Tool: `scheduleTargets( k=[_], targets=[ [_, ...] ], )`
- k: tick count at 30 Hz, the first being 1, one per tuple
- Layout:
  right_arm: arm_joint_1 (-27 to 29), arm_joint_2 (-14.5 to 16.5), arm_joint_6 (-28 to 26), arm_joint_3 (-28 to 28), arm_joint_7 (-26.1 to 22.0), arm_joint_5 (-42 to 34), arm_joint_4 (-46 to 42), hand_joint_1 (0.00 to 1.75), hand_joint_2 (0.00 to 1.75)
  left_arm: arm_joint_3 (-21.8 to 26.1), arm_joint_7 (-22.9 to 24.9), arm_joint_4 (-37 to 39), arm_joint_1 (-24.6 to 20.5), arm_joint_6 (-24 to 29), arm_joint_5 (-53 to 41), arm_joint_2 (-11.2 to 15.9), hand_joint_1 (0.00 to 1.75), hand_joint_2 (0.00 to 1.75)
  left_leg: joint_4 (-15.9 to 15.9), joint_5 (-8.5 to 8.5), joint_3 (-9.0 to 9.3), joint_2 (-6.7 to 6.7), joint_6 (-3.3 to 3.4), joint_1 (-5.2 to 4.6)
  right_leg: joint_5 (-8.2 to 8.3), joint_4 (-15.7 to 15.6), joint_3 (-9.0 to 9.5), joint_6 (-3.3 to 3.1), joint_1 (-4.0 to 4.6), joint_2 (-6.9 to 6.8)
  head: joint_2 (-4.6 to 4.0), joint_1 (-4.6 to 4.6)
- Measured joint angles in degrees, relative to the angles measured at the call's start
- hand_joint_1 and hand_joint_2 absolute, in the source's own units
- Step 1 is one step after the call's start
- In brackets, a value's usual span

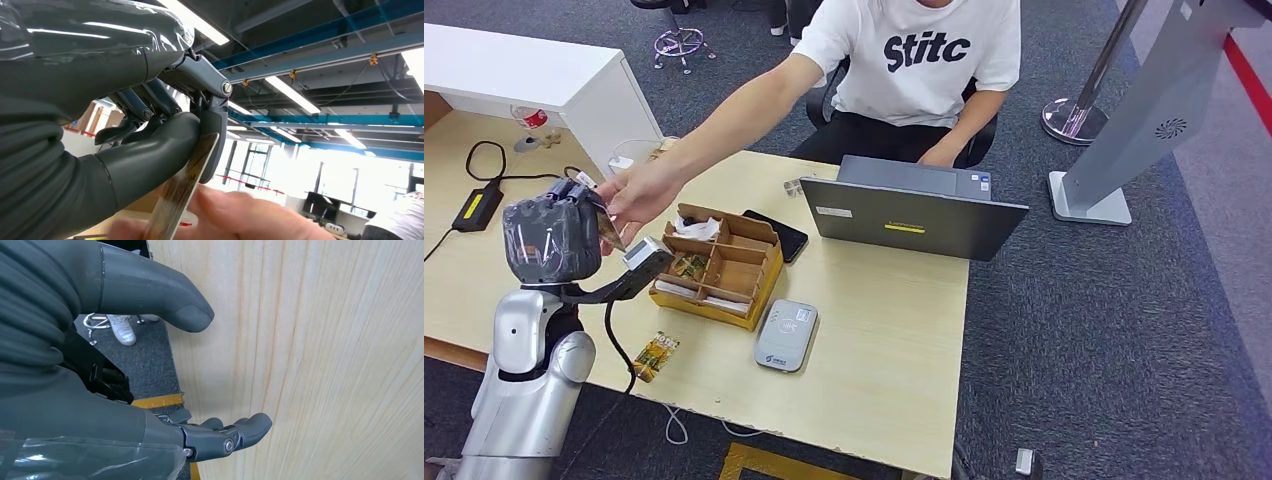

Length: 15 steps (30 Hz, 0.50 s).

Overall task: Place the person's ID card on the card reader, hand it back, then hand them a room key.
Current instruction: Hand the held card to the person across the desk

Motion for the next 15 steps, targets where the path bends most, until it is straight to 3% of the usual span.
scheduleTargets(
  k=[5, 6, 9, 10, 15],
  targets=[
    [0.0, -0.01, -0.04, 0.0, -0.06, 0.0, 0.0, 0.0, 1.75, 0.0, -0.03, 0.0, 0.03, 0.07, -0.05, -0.02, 1.74, 1.75, 0.0, 0.0, 0.0, 0.0, 0.0, 0.0, 0.0, 0.0, 0.0, 0.0, 0.0, 0.0, 0.0, 0.0],
    [0.0, -0.01, -0.04, 0.0, -0.09, 0.0, 0.0, 0.0, 1.75, 0.0, -0.03, 0.0, 0.04, 0.07, -0.05, -0.02, 1.56, 1.75, 0.0, 0.0, 0.0, 0.0, 0.0, 0.0, 0.0, 0.0, 0.0, 0.0, 0.0, 0.0, 0.0, 0.01],
    [0.01, -0.01, -0.04, 0.0, -0.12, 0.0, 0.0, 0.0, 1.75, 0.0, -0.03, 0.0, 0.05, 0.09, -0.04, -0.02, 0.26, 1.75, 0.0, 0.0, 0.0, 0.01, 0.0, 0.0, 0.0, 0.0, 0.0, 0.0, 0.0, 0.01, 0.0, 0.01],
    [0.02, -0.02, -0.04, 0.0, -0.12, 0.0, 0.0, 0.0, 1.75, 0.0, -0.02, -0.01, 0.07, 0.12, -0.02, -0.02, 0.0, 1.75, 0.0, 0.0, 0.0, 0.0, 0.0, 0.0, 0.0, 0.0, 0.0, 0.0, 0.0, 0.0, 0.0, 0.01],
    [0.02, -0.02, -0.04, 0.05, -0.14, -0.03, 0.02, 0.0, 1.75, 0.0, -0.01, -0.21, 0.53, 0.51, 0.14, -0.07, 0.0, 1.75, 0.0, 0.0, 0.0, -0.01, 0.0, 0.0, 0.0, 0.0, 0.0, 0.0, 0.0, -0.01, 0.0, 0.01]
  ],
)
